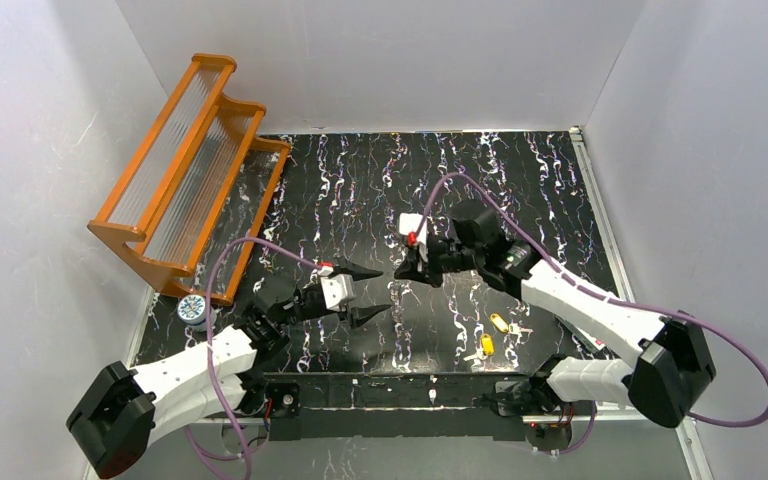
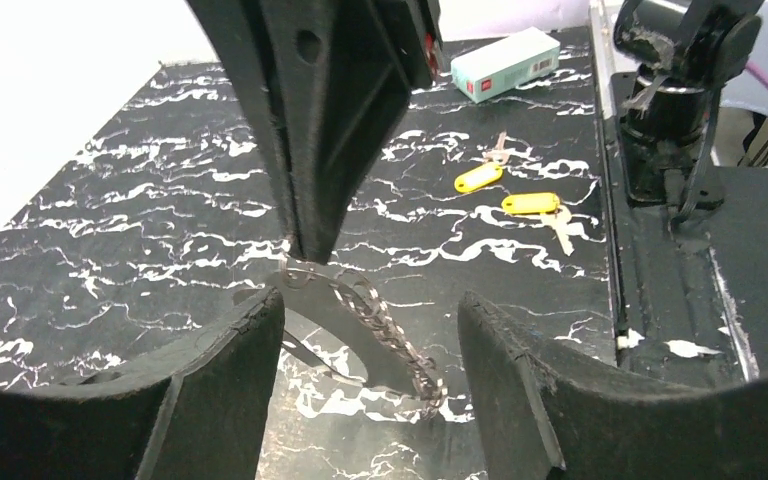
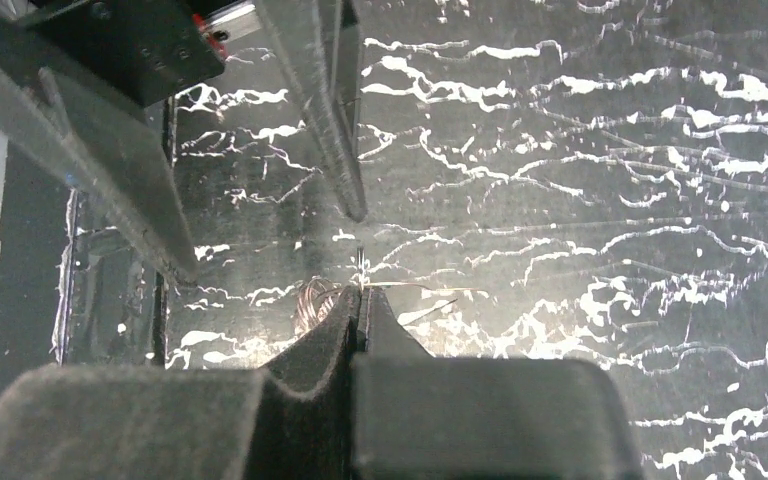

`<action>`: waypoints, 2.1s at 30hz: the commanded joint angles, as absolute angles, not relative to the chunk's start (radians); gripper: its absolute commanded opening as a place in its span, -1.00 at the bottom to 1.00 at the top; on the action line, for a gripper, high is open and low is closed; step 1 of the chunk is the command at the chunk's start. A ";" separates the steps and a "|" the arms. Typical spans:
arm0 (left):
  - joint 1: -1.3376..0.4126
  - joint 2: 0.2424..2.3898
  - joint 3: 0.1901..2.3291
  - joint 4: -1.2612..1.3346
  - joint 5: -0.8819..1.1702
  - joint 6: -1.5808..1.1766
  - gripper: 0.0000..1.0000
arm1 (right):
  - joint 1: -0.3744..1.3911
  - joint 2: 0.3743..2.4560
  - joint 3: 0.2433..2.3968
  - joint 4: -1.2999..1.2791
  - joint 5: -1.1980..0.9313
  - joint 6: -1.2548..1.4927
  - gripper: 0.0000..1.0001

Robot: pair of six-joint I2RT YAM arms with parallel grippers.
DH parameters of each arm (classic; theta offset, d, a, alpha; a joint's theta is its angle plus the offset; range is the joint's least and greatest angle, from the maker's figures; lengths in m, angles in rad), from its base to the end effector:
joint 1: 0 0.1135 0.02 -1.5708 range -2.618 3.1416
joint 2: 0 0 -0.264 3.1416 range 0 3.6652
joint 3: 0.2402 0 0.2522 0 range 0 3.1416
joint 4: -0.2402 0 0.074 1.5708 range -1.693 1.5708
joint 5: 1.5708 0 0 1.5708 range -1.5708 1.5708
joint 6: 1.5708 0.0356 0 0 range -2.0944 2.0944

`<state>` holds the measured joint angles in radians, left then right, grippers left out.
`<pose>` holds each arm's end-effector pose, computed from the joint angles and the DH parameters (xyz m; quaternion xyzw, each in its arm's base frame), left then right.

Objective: Put the keys on the keyring
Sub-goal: Adjust the keyring.

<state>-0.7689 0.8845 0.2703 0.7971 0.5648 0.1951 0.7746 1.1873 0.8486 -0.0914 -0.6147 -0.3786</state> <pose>0.1232 -0.1457 0.2445 0.4745 0.4450 -0.3799 0.6577 0.1757 0.2006 0.2905 -0.5743 0.5835 0.3509 0.4545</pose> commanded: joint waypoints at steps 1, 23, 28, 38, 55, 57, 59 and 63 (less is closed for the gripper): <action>-0.772 0.907 0.334 0.687 0.521 0.253 0.23 | 0.776 1.260 1.004 -0.327 -0.526 -0.407 -0.97; -0.773 1.050 0.399 0.686 0.557 0.208 -0.37 | 0.787 1.285 0.993 -0.399 -0.668 -0.487 -0.97; -0.773 1.062 0.403 0.730 0.609 0.203 -0.44 | 0.787 1.287 0.991 -0.405 -0.662 -0.495 -0.97; -0.773 1.080 0.408 0.741 0.649 0.200 -0.54 | 0.789 1.282 0.991 -0.401 -0.673 -0.507 -0.97; -0.773 1.067 0.419 0.741 0.592 0.207 -0.70 | 0.799 1.266 0.979 -0.400 -0.699 -0.536 -0.97; -0.773 1.065 0.416 0.742 0.586 0.209 -0.66 | 0.800 1.264 0.980 -0.400 -0.700 -0.537 -0.97; -0.773 1.063 0.413 0.741 0.580 0.210 -0.64 | 0.801 1.262 0.979 -0.401 -0.700 -0.540 -0.97; -0.774 1.065 0.407 0.737 0.552 0.216 -0.75 | 0.802 1.258 0.978 -0.400 -0.703 -0.545 -0.97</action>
